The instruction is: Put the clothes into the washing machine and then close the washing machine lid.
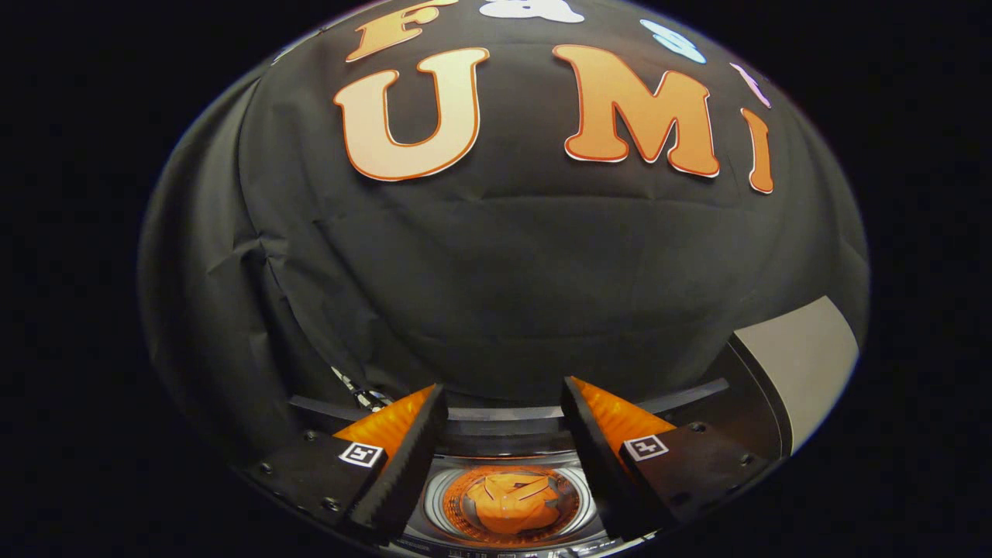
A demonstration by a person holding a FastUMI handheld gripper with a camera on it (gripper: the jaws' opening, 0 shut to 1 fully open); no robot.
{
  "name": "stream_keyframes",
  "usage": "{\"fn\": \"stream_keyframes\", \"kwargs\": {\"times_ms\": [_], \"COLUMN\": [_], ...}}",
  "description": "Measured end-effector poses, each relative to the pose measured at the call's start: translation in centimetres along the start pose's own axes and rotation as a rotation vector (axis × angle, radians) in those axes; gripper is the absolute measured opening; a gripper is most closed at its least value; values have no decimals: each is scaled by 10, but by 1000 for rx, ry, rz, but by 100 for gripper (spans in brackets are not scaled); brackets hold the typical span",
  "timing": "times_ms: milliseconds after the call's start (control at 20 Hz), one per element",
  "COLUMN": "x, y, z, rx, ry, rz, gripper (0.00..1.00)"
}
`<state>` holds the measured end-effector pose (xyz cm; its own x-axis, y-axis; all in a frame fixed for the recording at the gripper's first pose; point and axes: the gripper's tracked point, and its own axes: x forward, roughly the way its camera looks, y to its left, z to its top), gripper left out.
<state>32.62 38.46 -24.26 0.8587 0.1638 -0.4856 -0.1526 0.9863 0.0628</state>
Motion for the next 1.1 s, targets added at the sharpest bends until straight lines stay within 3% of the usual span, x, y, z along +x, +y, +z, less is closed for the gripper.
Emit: {"fn": "stream_keyframes", "kwargs": {"times_ms": [500,950,1100], "x": [-35,-48,-53], "y": [3,6,6], "z": [-36,-140,-134], "rx": [-8,59,65], "ry": [-21,152,130], "rz": [-11,-19,-8], "gripper": [97,97,97]}}
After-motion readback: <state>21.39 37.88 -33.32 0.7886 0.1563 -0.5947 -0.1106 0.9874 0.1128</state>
